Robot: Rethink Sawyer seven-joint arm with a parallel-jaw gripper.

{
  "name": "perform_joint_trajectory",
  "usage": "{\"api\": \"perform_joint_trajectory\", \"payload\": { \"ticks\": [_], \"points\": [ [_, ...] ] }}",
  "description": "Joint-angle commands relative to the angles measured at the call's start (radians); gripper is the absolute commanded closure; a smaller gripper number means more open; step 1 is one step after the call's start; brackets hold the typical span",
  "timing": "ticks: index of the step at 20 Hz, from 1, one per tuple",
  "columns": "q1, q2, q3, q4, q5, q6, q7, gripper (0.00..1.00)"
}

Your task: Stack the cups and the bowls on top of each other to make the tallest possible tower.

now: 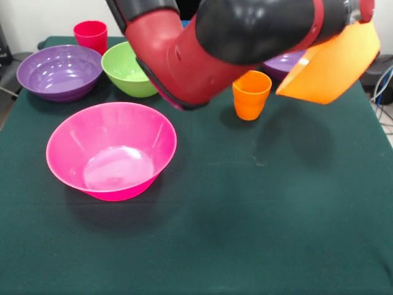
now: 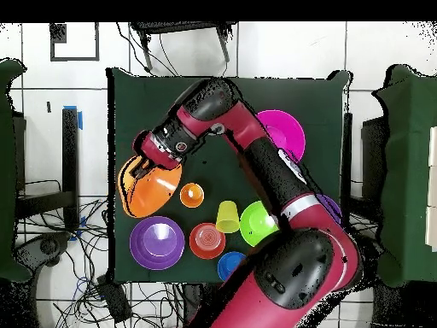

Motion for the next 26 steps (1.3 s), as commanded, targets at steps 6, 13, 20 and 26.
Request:
{"api": "perform_joint_trajectory", "payload": {
  "ticks": [6, 13, 20, 26],
  "points": [
    [0.164, -0.007, 0.039, -0.126, -0.116, -0.225, -0.256, 1.00],
    [0.072, 0.020, 0.051, 0.023, -0.231, -0.473, -0.349, 1.00],
    [-0.007, 0.205, 0.128, 0.046, -0.271, -0.494, -0.552, 1.00],
    [-0.043, 0.291, 0.176, 0.033, -0.234, -0.363, -0.657, 1.00]
  ]
}}
